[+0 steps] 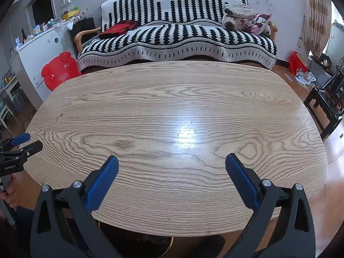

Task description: Collect trash

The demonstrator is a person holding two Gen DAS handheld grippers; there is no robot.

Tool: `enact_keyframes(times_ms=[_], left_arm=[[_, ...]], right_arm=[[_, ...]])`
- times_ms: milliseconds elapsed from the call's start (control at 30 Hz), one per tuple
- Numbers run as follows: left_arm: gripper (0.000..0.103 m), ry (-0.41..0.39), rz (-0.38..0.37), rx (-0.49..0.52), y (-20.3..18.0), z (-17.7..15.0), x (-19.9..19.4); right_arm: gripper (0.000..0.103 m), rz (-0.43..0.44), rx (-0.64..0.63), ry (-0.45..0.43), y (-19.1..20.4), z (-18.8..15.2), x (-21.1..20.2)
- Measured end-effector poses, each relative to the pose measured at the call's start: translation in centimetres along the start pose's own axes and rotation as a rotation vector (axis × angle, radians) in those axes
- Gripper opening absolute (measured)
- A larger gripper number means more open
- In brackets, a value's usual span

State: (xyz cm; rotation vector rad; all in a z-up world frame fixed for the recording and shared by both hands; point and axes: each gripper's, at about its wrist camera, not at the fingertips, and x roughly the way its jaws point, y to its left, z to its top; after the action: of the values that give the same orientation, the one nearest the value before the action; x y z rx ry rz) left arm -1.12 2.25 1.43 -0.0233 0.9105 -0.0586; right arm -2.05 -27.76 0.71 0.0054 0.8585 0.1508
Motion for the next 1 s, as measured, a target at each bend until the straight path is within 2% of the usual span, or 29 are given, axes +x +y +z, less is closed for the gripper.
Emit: enact_keyframes(times_ms=[1000], left_arm=[[0.096, 0.005, 0.002, 0.001, -0.20, -0.41, 0.10]], right_arm=[[0.096, 0.001, 0.004, 0.001, -0.15, -0.22, 0.11]])
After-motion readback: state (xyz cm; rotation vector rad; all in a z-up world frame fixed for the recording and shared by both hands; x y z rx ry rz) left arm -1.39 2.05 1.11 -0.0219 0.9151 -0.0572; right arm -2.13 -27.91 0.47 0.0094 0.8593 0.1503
